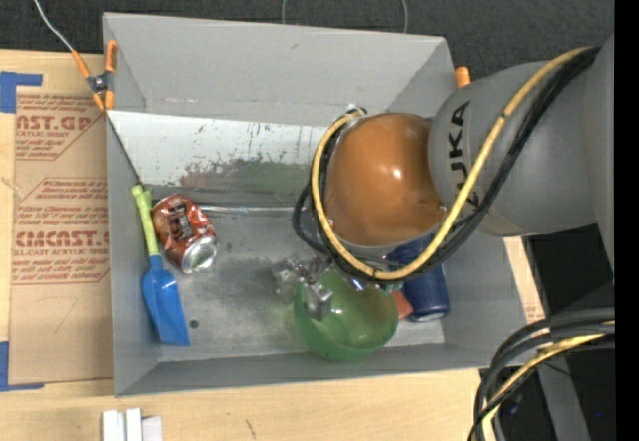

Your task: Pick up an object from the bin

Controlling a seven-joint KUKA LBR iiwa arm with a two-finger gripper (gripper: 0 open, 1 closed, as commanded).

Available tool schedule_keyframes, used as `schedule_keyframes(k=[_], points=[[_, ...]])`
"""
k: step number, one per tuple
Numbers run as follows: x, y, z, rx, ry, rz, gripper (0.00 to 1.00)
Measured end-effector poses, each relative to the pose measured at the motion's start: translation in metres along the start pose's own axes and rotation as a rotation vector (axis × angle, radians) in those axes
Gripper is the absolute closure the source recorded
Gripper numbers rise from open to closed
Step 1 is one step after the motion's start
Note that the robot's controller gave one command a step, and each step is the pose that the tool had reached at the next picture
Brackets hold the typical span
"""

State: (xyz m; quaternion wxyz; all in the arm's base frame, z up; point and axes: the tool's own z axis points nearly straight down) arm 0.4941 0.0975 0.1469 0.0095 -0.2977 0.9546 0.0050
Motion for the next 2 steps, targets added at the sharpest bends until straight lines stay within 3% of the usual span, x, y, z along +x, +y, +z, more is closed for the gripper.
schedule_keyframes(k=[1, 2], points=[[-0.008, 0.003, -0.005, 0.006, -0.01, -0.104, 1.0], [-0.006, 0.004, -0.078, 0.001, -0.002, -0.069, 1.0]])
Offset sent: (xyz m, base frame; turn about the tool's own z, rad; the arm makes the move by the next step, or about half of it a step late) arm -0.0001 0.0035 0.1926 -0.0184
